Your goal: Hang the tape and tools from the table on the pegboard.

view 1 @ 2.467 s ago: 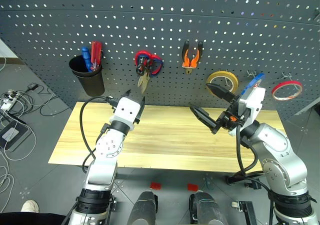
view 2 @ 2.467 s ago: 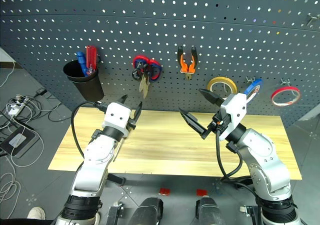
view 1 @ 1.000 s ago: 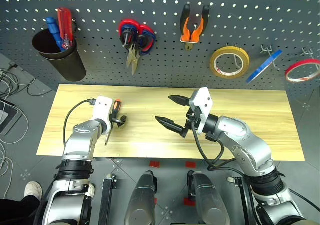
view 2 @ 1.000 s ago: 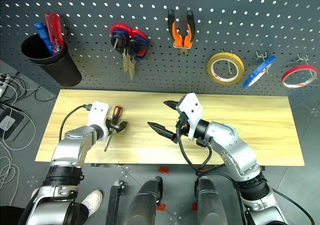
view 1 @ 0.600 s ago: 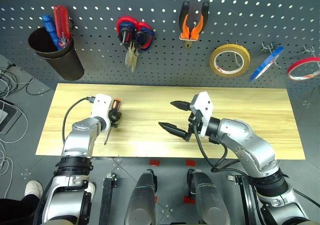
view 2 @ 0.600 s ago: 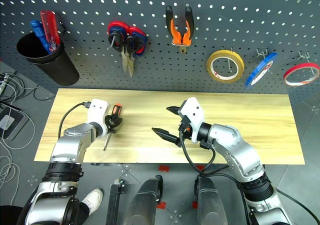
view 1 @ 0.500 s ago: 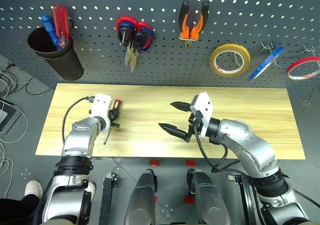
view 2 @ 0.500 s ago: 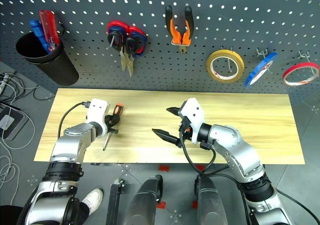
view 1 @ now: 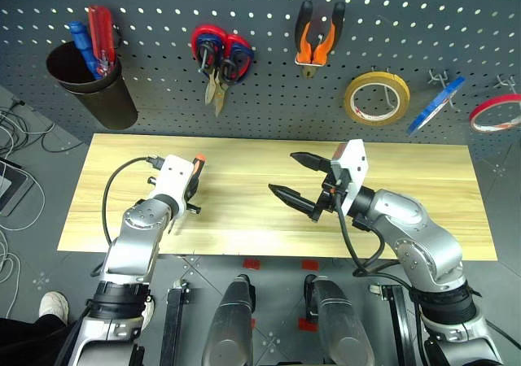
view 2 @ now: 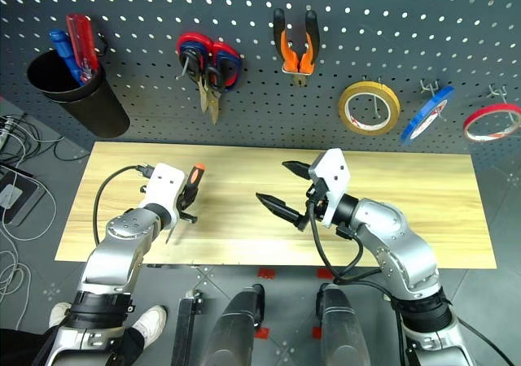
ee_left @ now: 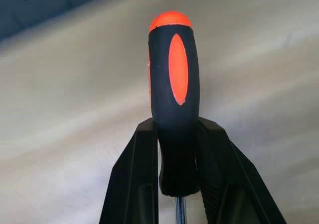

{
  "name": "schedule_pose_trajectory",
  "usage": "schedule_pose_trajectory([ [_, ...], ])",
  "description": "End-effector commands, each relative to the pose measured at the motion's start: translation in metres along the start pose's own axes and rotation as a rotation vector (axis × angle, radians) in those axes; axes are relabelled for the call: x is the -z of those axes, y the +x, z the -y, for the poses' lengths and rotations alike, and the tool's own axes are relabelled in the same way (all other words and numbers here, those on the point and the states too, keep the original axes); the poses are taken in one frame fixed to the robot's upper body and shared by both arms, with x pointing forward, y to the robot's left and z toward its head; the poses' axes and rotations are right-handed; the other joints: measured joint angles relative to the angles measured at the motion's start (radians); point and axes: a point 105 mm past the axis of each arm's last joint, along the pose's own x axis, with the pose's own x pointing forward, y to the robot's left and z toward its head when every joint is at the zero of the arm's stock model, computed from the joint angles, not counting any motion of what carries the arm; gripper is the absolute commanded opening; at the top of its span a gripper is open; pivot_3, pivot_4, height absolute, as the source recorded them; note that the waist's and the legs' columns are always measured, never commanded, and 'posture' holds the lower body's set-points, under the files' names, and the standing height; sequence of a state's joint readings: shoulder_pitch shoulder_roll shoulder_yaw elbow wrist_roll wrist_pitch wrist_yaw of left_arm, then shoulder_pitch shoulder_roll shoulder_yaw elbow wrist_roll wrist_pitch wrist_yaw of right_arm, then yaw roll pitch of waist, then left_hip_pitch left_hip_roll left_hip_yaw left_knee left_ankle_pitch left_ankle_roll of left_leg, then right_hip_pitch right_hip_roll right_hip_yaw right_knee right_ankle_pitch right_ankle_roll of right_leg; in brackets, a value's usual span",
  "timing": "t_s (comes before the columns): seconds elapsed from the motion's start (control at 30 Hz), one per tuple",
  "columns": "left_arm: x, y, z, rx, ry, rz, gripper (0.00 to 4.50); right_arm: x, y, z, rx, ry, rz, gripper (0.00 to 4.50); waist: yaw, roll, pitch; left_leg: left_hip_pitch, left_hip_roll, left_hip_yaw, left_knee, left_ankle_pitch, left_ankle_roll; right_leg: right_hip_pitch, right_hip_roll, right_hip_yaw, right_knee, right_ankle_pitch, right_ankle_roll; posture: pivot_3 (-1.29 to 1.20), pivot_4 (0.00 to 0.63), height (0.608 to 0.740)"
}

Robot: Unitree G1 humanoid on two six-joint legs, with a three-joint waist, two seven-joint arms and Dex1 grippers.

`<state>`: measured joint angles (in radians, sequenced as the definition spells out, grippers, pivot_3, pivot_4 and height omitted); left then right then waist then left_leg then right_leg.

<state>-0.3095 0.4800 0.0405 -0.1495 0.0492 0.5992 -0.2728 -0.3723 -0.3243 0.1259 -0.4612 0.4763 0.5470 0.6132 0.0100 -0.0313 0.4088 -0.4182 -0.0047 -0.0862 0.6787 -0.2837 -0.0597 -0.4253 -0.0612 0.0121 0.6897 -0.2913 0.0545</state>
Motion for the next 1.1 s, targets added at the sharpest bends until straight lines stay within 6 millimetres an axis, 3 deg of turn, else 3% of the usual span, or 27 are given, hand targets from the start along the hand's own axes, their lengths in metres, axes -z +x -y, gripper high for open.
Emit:
schedule_pose_trajectory([
  [0.03,-0.029,-0.018,-0.005,-0.096,0.099,0.119,0.68,-0.019,-0.006,-0.005,0.023,-0.012,0.085,4.5,0.0,-0.001,-0.008,0.0,-0.001,0.0,0.0,0.0,0.0,0.0,0.0,0.0,0.0,0.0,0.0,0.13,0.289,0.74],
  [0.4,-0.115,-0.062,0.0,-0.287,0.218,0.484,0.68,-0.043,-0.013,-0.002,0.089,0.015,0.254,4.5,0.017,-0.002,-0.102,0.0,-0.003,0.002,-0.002,0.001,-0.001,0.002,0.001,-0.003,-0.005,0.0,0.0,0.15,0.191,0.74],
  [0.57,-0.135,-0.063,-0.018,-0.369,0.239,0.559,0.68,-0.056,-0.011,0.001,0.092,0.016,0.312,4.5,0.017,-0.003,-0.13,0.0,-0.003,0.003,-0.002,0.001,-0.001,0.004,0.002,-0.004,-0.007,0.0,0.0,0.15,0.177,0.74],
  [0.77,-0.176,-0.063,-0.06,-0.517,0.242,0.66,0.68,-0.071,-0.004,-0.001,0.082,0.019,0.363,4.5,0.017,-0.003,-0.138,0.0,-0.002,0.003,-0.002,0.001,-0.001,0.004,0.004,-0.004,-0.007,0.0,0.0,0.15,0.165,0.74],
  [0.97,-0.207,-0.059,-0.076,-0.579,0.24,0.746,0.68,-0.082,0.003,0.004,0.096,0.009,0.387,4.5,0.017,-0.003,-0.15,0.0,-0.002,0.004,-0.001,0.001,-0.001,0.004,0.004,-0.004,-0.007,0.001,0.0,0.14,0.162,0.74],
  [1.1,-0.218,-0.057,-0.081,-0.599,0.231,0.777,0.68,-0.087,0.005,0.006,0.106,0.003,0.392,4.5,0.017,-0.003,-0.155,0.0,-0.002,0.004,-0.001,0.001,-0.001,0.004,0.004,-0.003,-0.007,0.001,0.0,0.13,0.162,0.74],
])
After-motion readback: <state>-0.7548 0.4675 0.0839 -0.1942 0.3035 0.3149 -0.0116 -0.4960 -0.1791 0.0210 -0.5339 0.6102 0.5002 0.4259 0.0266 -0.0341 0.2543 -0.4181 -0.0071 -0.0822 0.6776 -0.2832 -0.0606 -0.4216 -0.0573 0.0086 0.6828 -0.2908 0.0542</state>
